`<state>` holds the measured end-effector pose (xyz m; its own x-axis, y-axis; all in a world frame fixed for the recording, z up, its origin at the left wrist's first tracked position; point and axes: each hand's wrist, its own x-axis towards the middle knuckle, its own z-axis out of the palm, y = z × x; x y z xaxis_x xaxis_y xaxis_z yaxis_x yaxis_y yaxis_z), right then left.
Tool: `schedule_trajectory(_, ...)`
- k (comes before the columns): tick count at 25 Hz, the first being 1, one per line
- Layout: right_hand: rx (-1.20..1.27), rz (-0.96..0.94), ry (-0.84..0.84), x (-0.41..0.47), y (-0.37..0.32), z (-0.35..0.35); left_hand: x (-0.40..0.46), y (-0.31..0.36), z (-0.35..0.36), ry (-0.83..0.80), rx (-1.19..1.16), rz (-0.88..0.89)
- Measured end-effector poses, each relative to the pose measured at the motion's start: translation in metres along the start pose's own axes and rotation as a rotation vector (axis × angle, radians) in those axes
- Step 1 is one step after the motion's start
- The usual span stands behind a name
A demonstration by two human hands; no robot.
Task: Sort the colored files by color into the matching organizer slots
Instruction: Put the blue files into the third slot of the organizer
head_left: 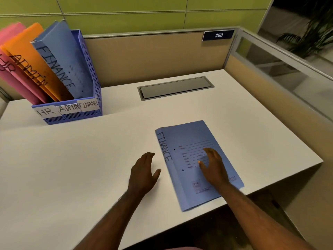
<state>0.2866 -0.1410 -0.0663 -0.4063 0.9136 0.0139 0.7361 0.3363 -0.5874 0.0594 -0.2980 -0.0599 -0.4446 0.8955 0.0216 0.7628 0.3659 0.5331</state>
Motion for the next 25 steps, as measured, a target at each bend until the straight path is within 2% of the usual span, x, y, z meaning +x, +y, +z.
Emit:
schedule_trajectory(6, 0.029, 0.069, -0.007, 0.015, 0.062, -0.033, 0.000, 0.049, 0.043, -0.032, -0.035, -0.125)
schedule_trajectory(12, 0.040, 0.069, -0.116, 0.020, 0.096, -0.037, 0.002, 0.073, 0.069, -0.025, -0.075, -0.251)
schedule_trajectory(19, 0.029, 0.045, -0.145, 0.021, 0.110, -0.028, 0.020, 0.087, 0.082, 0.074, -0.251, -0.408)
schedule_trajectory(25, 0.031, 0.041, -0.151, 0.023, 0.116, -0.025, 0.032, 0.087, 0.078, 0.135, -0.521, -0.585)
